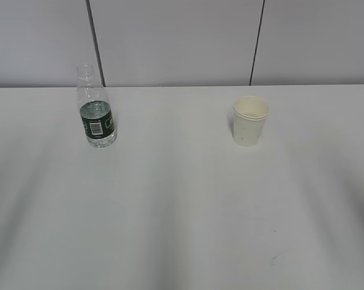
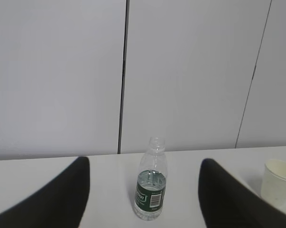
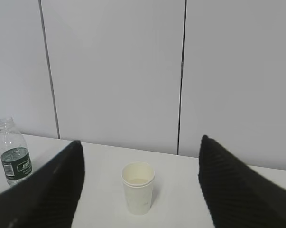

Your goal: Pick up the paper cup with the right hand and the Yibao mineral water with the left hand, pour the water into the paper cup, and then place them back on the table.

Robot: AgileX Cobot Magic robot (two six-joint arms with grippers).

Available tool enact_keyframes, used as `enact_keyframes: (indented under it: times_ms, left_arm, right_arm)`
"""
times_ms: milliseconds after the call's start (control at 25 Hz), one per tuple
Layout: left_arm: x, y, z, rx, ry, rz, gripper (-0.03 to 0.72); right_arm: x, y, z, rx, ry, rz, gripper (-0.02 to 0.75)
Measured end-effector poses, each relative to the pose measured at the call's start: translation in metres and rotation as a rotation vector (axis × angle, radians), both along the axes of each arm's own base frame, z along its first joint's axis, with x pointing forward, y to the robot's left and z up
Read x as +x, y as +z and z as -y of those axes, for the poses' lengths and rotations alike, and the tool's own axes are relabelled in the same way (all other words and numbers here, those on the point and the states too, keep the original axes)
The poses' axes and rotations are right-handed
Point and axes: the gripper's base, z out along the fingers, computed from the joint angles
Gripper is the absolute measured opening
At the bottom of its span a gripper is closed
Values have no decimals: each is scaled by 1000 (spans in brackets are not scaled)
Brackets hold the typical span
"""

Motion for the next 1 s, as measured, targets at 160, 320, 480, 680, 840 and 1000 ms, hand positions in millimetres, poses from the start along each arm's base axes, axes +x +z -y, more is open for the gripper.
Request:
enact_keyframes:
  times_ms: [160,320,480,680,840,1000]
  left_arm:
    - [0,0,0,-1,0,0,447]
    - [0,0,0,-2,0,-2,447]
    - [0,-1,0,-2,0,-3,447]
    - [0,-1,0,-2,0,-3,440]
    - [0,-1,0,-2,1,-3,430]
    - [0,-1,0,-2,1,-3,428]
  right_arm:
    - [0,0,0,0,0,0,585]
    - [0,0,1,1,-6,2,585]
    - [1,2,5,7,-58,16,585]
    - [1,2,10,18,-106,27,585]
    - [3,-8,11,12,-117,-2,585]
    - [4,-21,11,-46,-120,-32,585]
